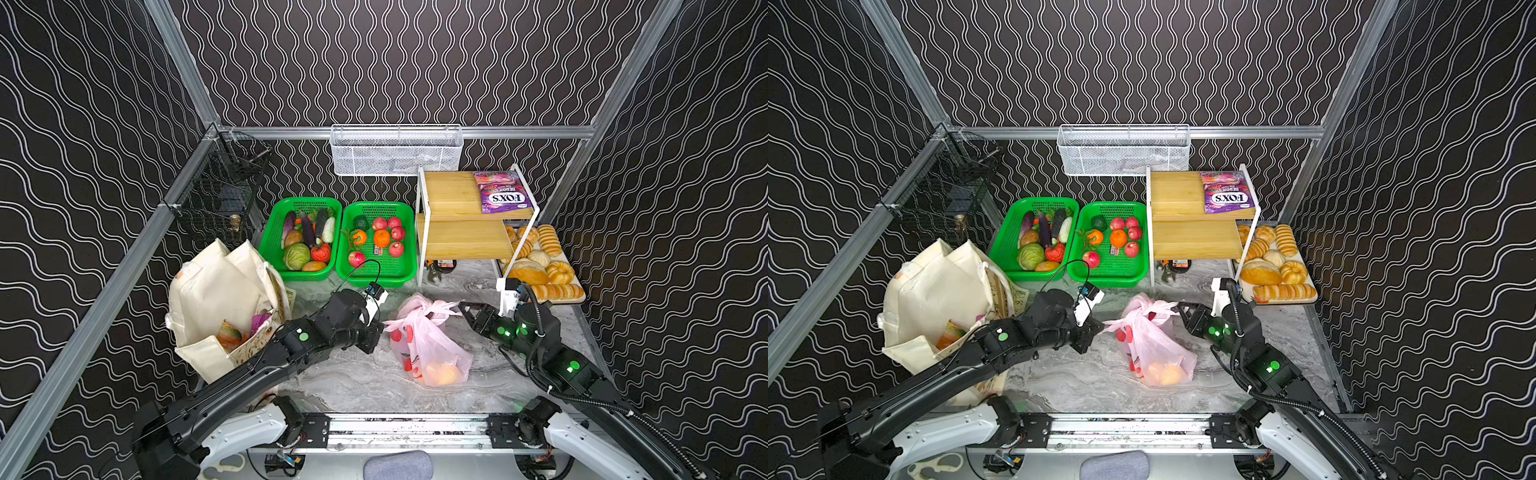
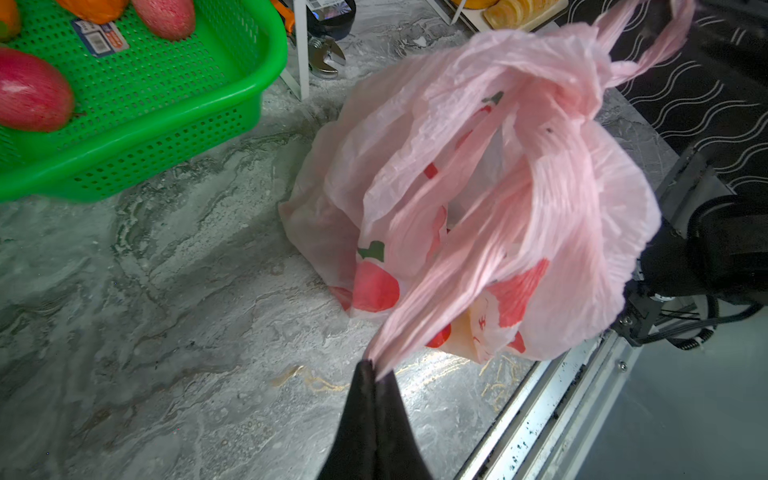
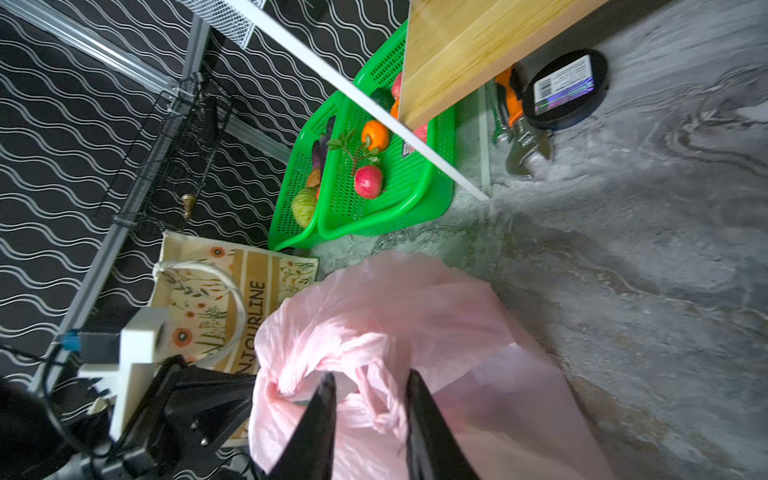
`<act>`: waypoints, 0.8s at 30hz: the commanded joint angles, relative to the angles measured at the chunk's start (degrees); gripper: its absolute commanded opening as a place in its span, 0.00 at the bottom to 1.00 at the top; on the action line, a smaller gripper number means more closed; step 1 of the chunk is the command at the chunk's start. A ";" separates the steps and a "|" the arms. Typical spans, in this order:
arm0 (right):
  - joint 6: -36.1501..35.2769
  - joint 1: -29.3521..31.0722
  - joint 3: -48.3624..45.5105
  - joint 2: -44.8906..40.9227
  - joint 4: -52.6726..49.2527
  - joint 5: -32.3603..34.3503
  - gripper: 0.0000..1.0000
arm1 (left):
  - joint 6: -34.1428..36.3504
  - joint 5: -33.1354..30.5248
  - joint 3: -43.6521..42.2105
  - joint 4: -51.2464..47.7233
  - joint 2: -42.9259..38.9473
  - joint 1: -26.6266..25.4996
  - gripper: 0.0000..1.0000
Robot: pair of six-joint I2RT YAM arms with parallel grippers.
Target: Place the mixed food into the grocery bags and tie them
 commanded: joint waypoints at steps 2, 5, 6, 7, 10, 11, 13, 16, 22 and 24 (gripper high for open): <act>3.96 -0.02 -2.19 -0.75 7.64 -5.22 0.36 | -1.86 3.30 0.03 2.72 0.80 0.16 0.00; 4.14 0.05 -2.47 0.40 7.97 -6.19 0.39 | -2.10 3.16 0.11 3.00 1.13 0.18 0.00; 3.79 -0.02 -2.29 1.04 7.97 -6.50 0.38 | -2.12 3.19 0.14 3.00 1.08 0.13 0.00; 3.41 0.00 -1.97 1.78 7.62 -6.74 0.32 | -2.03 3.19 0.19 2.91 1.07 0.18 0.00; 3.13 -0.02 -0.46 3.56 5.55 -5.14 0.12 | -1.73 2.57 0.47 2.29 0.95 0.18 0.00; 3.21 0.04 0.21 4.05 4.15 -3.49 0.04 | -1.72 1.83 0.60 1.81 0.89 0.18 0.00; 3.18 0.00 1.33 4.24 2.10 -0.30 0.00 | -1.85 -0.28 0.73 0.92 0.75 0.13 0.00; 2.51 0.02 3.35 2.92 -1.52 6.03 0.00 | -2.49 -5.29 1.21 -1.84 0.46 0.18 0.00; 0.48 -0.21 7.23 1.41 -15.54 25.40 0.00 | -5.39 -14.84 0.26 -8.85 1.07 1.84 0.00; 1.38 -0.40 4.13 1.14 -17.93 31.42 0.00 | -8.29 -16.16 -2.88 -10.50 1.20 3.10 0.00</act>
